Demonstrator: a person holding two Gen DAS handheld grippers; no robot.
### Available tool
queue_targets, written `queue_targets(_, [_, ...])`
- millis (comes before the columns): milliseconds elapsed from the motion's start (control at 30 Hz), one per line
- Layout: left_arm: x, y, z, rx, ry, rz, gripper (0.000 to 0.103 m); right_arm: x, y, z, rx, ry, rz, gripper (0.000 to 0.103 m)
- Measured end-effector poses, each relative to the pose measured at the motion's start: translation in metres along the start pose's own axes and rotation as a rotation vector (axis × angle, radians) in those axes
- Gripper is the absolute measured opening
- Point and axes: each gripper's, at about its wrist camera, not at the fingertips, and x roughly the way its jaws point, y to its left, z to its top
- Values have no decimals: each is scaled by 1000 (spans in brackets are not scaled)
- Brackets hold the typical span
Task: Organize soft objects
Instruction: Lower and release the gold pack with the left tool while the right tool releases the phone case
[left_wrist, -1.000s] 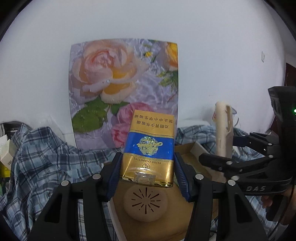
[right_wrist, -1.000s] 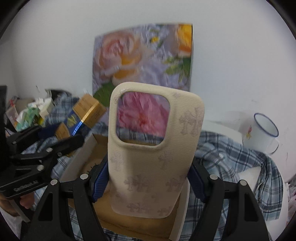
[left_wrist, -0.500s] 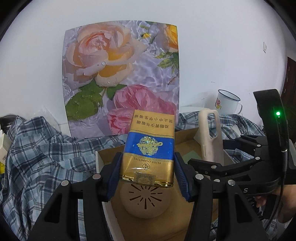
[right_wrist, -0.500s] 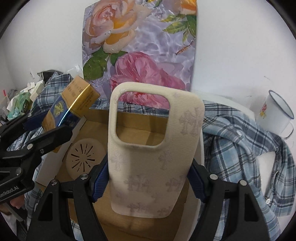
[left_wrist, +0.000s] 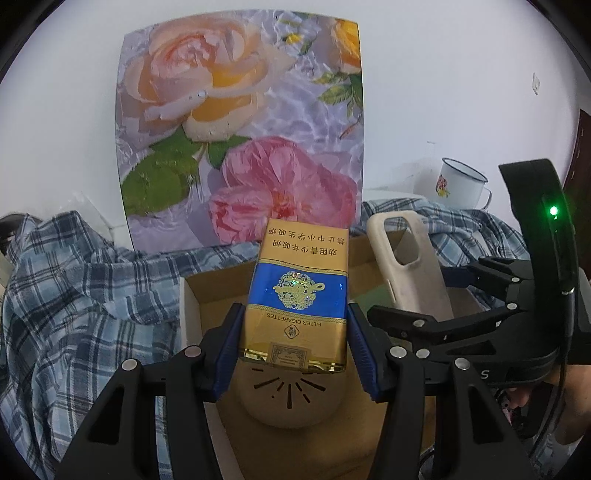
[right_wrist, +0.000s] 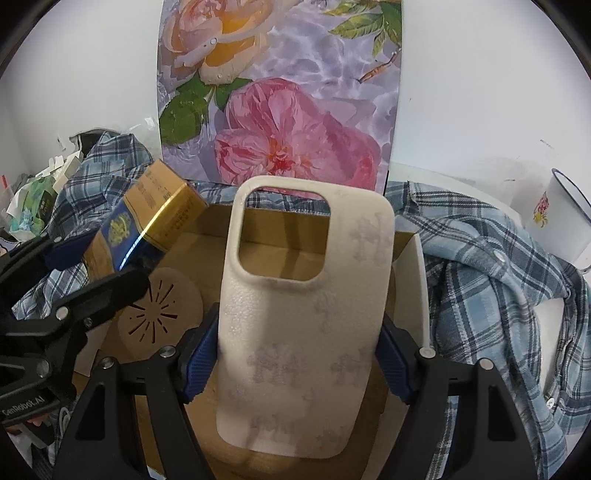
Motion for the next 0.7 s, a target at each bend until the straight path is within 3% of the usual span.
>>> queue_targets(100, [3, -1, -1, 2, 13, 9, 57, 1, -1, 1, 11, 7, 0, 77])
queue_targets(133, [4, 0, 0, -2, 18, 11, 58, 1, -2, 1, 15, 9, 2, 85])
queue_targets(200, [4, 2, 0, -16, 19, 17, 68, 0, -2, 2, 15, 17, -5, 93])
queue_targets(267, [2, 3, 1, -22, 4, 33, 98, -2, -1, 2, 8, 13, -41, 94])
queue_targets(300, [0, 4, 1, -26, -17, 38, 101, -4, -1, 2, 6, 12, -52, 94])
queue_targets(400, [-2, 7, 2, -27, -33, 31, 103, -9, -2, 3, 8, -1, -47, 98])
queue_targets(700, [-2, 7, 1, -28, -32, 35, 103, -11, -3, 4, 1, -3, -59, 99])
